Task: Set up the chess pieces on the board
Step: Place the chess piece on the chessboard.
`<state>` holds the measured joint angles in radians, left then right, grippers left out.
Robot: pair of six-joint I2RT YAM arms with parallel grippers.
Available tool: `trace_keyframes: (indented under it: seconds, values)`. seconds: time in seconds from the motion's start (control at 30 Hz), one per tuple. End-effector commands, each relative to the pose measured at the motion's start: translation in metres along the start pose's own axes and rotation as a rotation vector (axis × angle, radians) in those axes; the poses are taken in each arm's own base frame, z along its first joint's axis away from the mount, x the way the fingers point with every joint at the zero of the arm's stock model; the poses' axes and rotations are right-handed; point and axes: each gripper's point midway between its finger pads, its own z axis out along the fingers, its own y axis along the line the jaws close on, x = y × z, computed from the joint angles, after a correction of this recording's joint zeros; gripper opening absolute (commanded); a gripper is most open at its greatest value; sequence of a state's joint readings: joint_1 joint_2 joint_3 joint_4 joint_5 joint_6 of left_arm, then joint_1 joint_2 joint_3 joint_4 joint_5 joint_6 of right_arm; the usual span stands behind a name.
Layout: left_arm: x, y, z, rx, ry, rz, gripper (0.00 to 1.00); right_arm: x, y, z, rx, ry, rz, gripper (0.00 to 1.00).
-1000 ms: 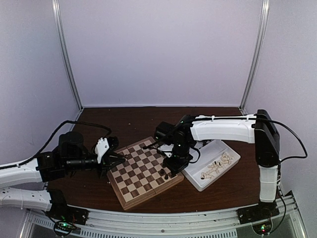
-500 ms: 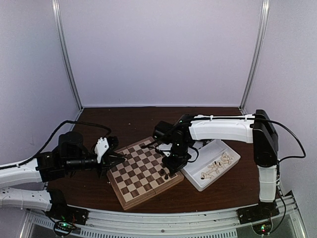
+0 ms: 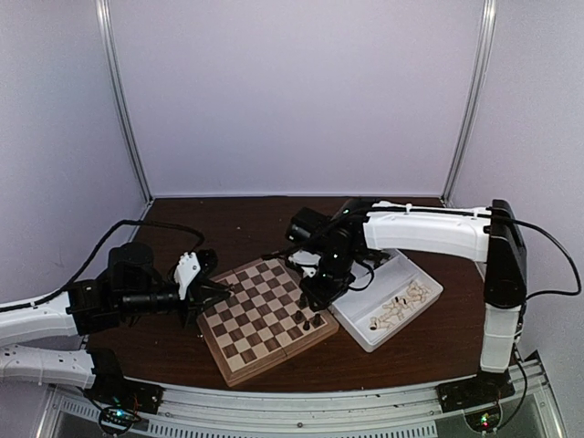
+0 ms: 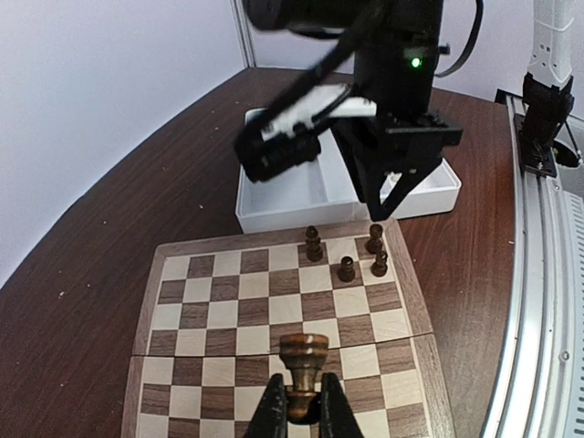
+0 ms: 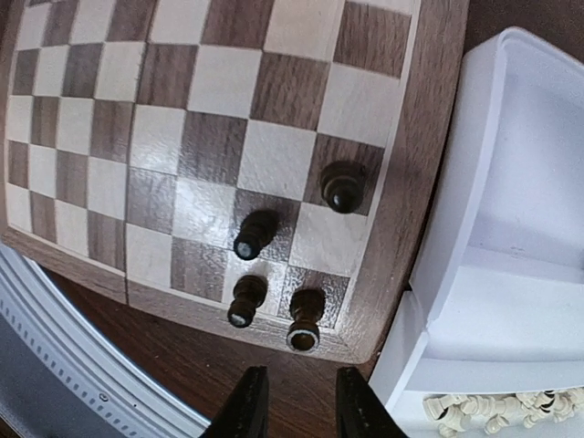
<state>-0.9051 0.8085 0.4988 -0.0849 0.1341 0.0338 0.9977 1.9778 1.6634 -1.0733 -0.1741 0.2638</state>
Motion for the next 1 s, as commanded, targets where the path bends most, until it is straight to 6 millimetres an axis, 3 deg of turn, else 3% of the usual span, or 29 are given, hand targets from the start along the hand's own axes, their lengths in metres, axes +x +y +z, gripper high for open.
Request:
trace_keyframes:
  seconds: [0.0,0.23,0.47,0.73,0.97]
  values:
    - [0.004,0.000,0.000,0.002,0.012,-0.105,0.00,-0.023,0.010,-0.053,-0.036,-0.206,-0.043,0.30]
    - [0.017,0.001,-0.014,-0.012,0.270,-0.214,0.00,-0.028,0.008,-0.074,-0.035,-0.342,-0.030,0.29]
    - [0.039,0.006,-0.028,-0.052,0.664,-0.244,0.00,-0.026,-0.016,-0.099,0.054,-0.490,0.050,0.28]
    - [0.044,0.033,-0.021,-0.246,1.065,-0.169,0.00,0.000,-0.054,-0.130,0.170,-0.635,0.160,0.27]
    - [0.048,0.020,0.009,-0.167,1.204,-0.175,0.00,0.028,-0.071,-0.142,0.189,-0.689,0.210,0.27]
